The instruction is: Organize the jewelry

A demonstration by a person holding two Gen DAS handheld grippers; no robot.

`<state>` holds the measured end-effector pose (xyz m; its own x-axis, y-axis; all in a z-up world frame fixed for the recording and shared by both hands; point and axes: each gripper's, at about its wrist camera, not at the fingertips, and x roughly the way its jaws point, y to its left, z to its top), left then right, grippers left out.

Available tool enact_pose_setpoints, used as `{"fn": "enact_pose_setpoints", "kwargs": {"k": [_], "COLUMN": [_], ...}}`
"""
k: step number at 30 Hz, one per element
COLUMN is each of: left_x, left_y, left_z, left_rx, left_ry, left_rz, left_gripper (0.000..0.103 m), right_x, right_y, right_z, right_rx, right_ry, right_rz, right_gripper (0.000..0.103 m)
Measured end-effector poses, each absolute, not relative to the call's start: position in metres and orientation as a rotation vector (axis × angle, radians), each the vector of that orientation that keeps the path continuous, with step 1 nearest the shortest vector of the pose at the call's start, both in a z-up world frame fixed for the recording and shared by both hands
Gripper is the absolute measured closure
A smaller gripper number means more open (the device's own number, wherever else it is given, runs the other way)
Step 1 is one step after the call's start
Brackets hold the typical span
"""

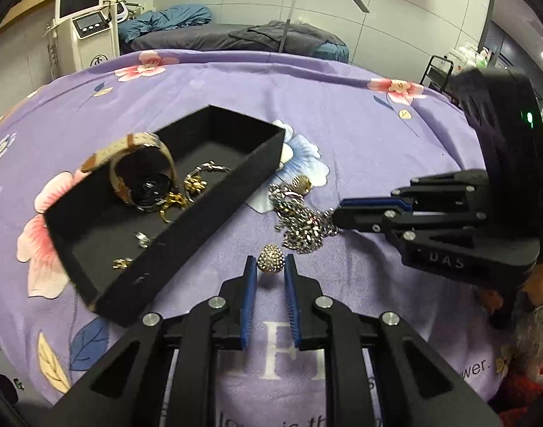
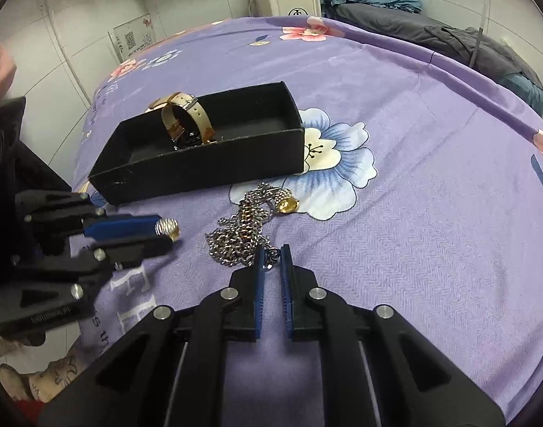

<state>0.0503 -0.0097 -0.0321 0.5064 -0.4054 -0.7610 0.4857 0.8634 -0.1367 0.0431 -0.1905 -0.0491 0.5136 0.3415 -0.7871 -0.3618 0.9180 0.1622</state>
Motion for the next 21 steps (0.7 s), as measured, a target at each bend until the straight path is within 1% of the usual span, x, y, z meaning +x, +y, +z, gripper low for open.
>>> {"fn": "enact_pose_setpoints", "kwargs": {"k": [6, 21], "left_x": [0.052, 0.093], "left_y": [0.009, 0.034], "left_z": [-0.001, 0.063], "left_rx": [0.075, 0.141], "left_ry": [0.826, 0.724], "left_rz": [-0.504, -0.419], "left_gripper": [0.087, 0.087], "right_x": [0.035, 0.039], "right_y": [-0.186, -0.162], "right_z": [-0.026, 0.114], "right_rx": [0.022, -0.031], "right_ry": [0.885, 0.657], "right_rz": [0.469, 0.6], "right_gripper": [0.094, 0.094]}}
